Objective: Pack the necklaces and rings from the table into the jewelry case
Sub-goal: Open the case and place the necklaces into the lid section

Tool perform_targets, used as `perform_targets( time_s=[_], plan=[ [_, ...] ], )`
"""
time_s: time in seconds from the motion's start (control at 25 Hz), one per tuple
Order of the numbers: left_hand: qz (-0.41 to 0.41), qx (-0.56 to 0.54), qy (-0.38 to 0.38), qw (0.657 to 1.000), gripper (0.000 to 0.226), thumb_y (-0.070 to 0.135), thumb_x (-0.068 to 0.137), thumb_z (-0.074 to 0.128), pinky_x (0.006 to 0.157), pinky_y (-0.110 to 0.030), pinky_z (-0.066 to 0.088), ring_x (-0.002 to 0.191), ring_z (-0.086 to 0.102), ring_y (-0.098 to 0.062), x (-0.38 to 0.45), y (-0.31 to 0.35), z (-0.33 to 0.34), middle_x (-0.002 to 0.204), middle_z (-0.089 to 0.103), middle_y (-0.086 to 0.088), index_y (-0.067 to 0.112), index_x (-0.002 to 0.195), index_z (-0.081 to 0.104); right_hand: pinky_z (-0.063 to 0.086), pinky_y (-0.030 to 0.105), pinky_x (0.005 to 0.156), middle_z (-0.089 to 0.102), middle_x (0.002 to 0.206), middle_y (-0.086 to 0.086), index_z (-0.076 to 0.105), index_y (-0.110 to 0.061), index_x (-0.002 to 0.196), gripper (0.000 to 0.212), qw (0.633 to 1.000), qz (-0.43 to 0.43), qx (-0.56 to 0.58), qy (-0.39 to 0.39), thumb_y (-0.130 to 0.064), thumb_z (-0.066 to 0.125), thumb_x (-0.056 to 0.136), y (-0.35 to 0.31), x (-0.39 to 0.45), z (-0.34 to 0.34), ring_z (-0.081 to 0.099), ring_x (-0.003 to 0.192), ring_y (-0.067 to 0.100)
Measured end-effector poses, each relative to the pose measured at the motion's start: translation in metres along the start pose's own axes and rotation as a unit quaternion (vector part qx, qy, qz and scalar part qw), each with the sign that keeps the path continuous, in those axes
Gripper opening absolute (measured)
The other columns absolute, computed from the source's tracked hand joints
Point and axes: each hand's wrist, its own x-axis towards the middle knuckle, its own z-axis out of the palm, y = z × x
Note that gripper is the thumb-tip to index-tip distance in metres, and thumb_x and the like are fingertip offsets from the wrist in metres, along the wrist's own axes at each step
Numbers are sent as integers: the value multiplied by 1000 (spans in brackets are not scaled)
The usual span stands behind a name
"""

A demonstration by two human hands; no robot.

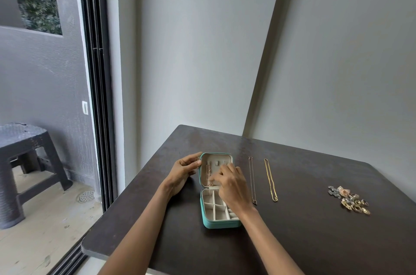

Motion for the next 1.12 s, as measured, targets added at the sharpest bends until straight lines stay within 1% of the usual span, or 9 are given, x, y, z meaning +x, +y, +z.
perform_targets(
  time_s=[0.12, 0.32, 0.4, 0.48, 0.56, 0.68, 0.8, 0.92, 1.12],
  plan=[
    [2, -4, -2, 1000, 52, 39, 58, 78, 84, -30, 34, 96, 58, -11, 0, 0, 0, 105, 71, 4, 24, 107, 71, 39, 22, 63, 52, 69, -11, 71, -32, 69, 40, 1000, -16, -10, -13, 4, 74, 53, 0, 0, 2, 45, 73, 13],
    [3, -13, -3, 1000, 54, 37, 60, 77, 82, -29, 36, 96, 58, -12, 1, -1, 0, 105, 71, 3, 21, 111, 69, 33, 20, 67, 55, 72, -11, 70, -32, 72, 41, 1000, -9, -12, 0, 5, 70, 54, 2, -1, 5, 43, 77, 11],
    [4, -11, 4, 1000, 45, 29, 68, 77, 81, -29, 38, 94, 60, -13, 3, -2, -1, 104, 71, 1, 18, 111, 69, 33, 20, 67, 56, 73, -11, 70, -31, 73, 42, 1000, -3, -14, 13, 7, 64, 56, 2, 0, 4, 42, 78, 10],
    [7, -5, 22, 1000, 27, 13, 80, 71, 75, -24, 44, 90, 62, -13, 3, -4, 0, 99, 73, 0, 16, 107, 69, 38, 21, 68, 58, 77, -8, 68, -27, 75, 43, 996, 74, 19, 35, 11, 59, 58, 4, 0, 3, 46, 79, 11],
    [14, 6, 53, 998, 22, 2, 85, 64, 65, -18, 50, 82, 62, -13, 2, -4, 4, 91, 73, -2, 14, 102, 68, 45, 29, 67, 56, 85, -2, 65, -20, 82, 38, 969, 224, 91, 45, 12, 54, 65, 6, -4, 2, 53, 85, 18],
    [24, 26, 92, 995, 19, 0, 87, 61, 59, -16, 54, 70, 58, -13, 0, -4, 10, 85, 67, -5, 7, 104, 67, 46, 35, 78, 52, 100, 2, 64, -15, 98, 30, 892, 397, 216, -14, 3, 46, 81, 8, -14, 3, 55, 99, 25],
    [9, 53, 111, 992, 21, 13, 93, 56, 61, -20, 55, 66, 60, -12, -7, 0, 19, 89, 69, -5, 3, 109, 65, 43, 32, 90, 60, 111, 7, 66, -12, 107, 33, 834, 448, 318, -50, 0, 44, 84, 10, -17, 1, 57, 105, 23],
    [-15, 44, 108, 993, 20, 22, 97, 49, 60, -22, 55, 74, 64, -18, -16, 7, 27, 93, 68, -9, 8, 106, 61, 49, 37, 89, 68, 102, 2, 66, -20, 98, 31, 799, 476, 363, -61, -3, 45, 83, 13, -16, -6, 61, 100, 20],
    [-60, 72, 118, 989, 24, 28, 99, 42, 63, -30, 51, 71, 59, -23, -18, 19, 31, 90, 61, -12, 7, 108, 52, 47, 35, 89, 64, 97, -3, 64, -14, 106, 31, 793, 478, 370, -81, -5, 43, 85, 17, -12, -13, 57, 93, 15]
  ],
)
